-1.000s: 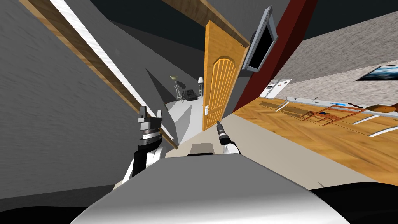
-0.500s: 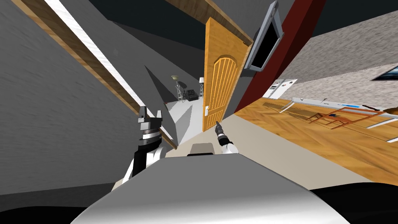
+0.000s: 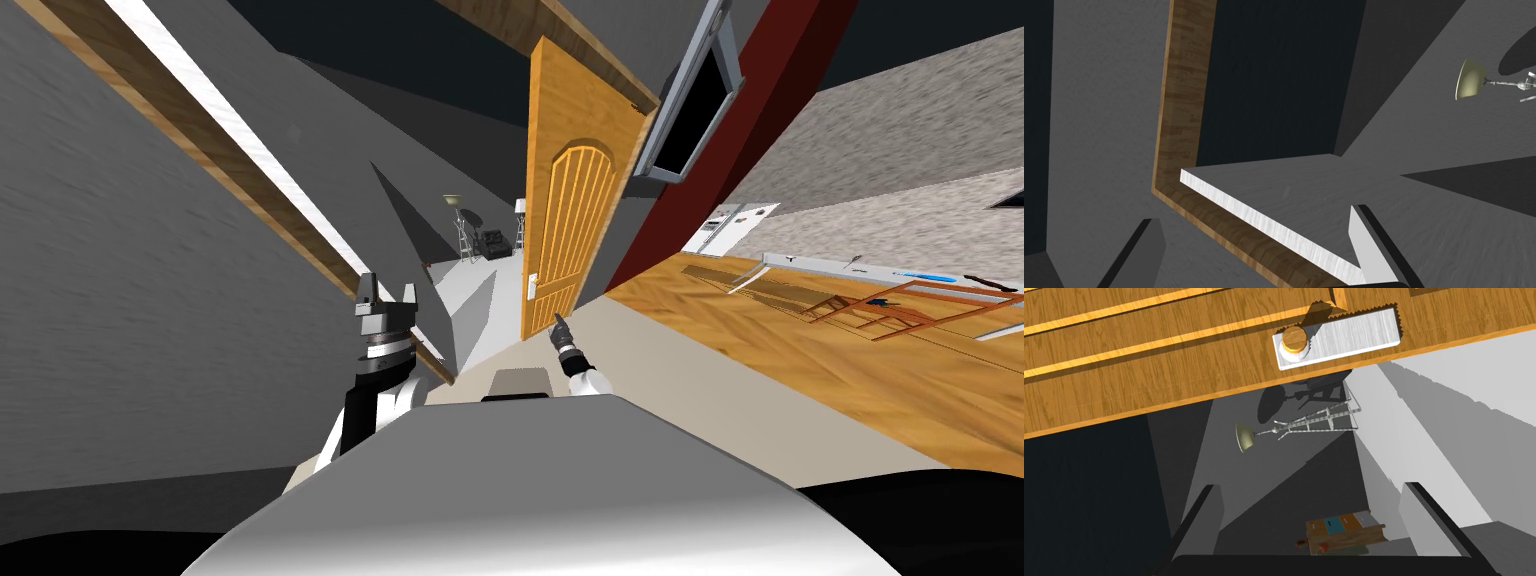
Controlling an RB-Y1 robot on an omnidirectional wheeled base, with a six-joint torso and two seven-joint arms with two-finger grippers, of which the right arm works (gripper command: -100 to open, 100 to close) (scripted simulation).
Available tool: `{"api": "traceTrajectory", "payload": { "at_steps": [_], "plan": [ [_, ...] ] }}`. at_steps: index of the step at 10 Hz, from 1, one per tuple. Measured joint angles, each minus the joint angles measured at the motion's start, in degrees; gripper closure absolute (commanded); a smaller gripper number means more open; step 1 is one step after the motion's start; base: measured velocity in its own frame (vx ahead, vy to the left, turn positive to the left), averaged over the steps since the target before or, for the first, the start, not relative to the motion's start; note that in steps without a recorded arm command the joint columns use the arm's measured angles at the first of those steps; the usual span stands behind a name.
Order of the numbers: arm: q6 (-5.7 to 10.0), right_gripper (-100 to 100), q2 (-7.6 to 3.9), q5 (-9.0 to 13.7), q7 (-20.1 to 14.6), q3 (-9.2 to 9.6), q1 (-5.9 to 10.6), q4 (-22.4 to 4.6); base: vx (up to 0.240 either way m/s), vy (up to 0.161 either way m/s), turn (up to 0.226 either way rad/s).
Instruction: Push the door open
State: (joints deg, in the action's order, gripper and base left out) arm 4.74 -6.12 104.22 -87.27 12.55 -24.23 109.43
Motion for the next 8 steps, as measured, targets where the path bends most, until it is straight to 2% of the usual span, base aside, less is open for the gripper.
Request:
{"api": "traceTrajectory", "payload": {
  "at_steps": [1,2,5,8],
  "plan": [
    [0.46,-100,-0.54,2.16,-0.84,0.71,0.18,-0.13,0.057,-0.066,0.091],
    [0.21,-100,-0.61,4.27,-2.32,1.04,0.23,-0.48,0.065,-0.082,0.101],
    [-2.19,-100,0.43,8.41,-6.40,0.87,0.07,-1.77,0.052,-0.069,0.050],
    [-3.24,-100,0.31,13.04,-10.22,1.49,0.23,-2.66,0.047,-0.054,0.053]
  ]
}}
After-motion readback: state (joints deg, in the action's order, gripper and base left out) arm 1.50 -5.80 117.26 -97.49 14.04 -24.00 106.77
